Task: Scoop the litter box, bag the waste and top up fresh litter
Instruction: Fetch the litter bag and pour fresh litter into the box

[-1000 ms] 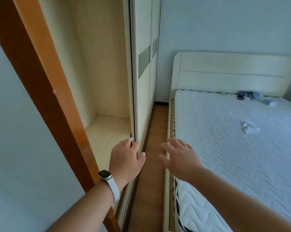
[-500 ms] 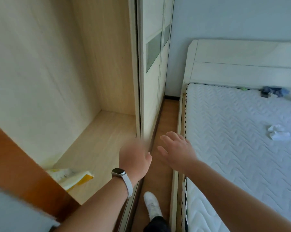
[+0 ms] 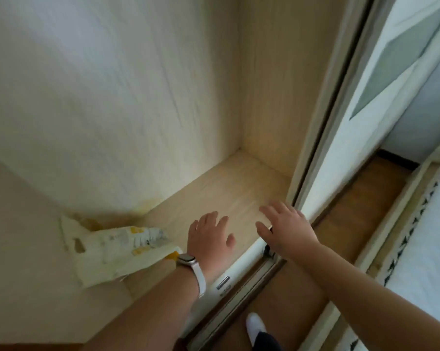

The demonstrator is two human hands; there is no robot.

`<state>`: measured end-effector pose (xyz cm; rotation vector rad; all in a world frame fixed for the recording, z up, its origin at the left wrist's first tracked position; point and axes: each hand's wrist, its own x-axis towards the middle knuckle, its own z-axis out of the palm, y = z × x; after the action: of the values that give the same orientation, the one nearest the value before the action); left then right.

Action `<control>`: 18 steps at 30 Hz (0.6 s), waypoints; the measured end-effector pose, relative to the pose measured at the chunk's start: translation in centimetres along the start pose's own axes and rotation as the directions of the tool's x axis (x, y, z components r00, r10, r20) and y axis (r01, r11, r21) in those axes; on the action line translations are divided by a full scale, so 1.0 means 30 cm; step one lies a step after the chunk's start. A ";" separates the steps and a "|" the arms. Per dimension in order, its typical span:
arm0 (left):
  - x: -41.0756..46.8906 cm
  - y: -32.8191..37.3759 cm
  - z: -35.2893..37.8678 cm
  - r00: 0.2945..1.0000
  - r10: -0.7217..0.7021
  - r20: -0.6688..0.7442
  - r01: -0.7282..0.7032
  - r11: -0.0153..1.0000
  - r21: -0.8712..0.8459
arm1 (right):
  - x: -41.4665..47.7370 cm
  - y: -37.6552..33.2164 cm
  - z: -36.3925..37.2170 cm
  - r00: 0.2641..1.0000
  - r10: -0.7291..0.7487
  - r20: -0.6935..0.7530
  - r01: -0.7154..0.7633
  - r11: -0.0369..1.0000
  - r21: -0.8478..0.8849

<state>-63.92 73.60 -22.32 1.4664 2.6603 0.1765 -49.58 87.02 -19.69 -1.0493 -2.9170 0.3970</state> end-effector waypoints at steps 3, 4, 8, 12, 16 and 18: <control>0.032 -0.065 -0.024 0.985 -0.172 -0.002 0.172 0.985 0.007 | 0.144 -0.019 0.006 0.986 -0.157 0.056 0.157 0.988 0.000; 0.036 -0.091 -0.032 0.974 -0.225 0.001 0.225 0.974 0.005 | 0.189 -0.031 0.014 0.975 -0.212 0.068 0.213 0.977 -0.003; 0.019 -0.190 -0.058 0.908 -0.419 0.009 0.419 0.908 0.003 | 0.338 -0.118 0.066 0.906 -0.409 0.114 0.413 0.911 -0.015; -0.053 -0.299 -0.083 0.815 -0.578 -0.035 0.578 0.816 -0.019 | 0.412 -0.271 0.142 0.829 -0.535 0.162 0.535 0.843 0.044; -0.152 -0.441 -0.093 0.626 -0.778 -0.058 0.767 0.627 -0.134 | 0.453 -0.468 0.220 0.725 -0.653 0.218 0.654 0.752 0.076; -0.200 -0.499 -0.086 0.522 -0.852 -0.038 0.828 0.518 -0.215 | 0.474 -0.574 0.256 0.682 -0.693 0.233 0.693 0.715 0.096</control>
<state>-73.59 60.45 -21.81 -0.0385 3.0115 0.4081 -72.11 81.41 -23.95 0.1988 -3.2214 0.5110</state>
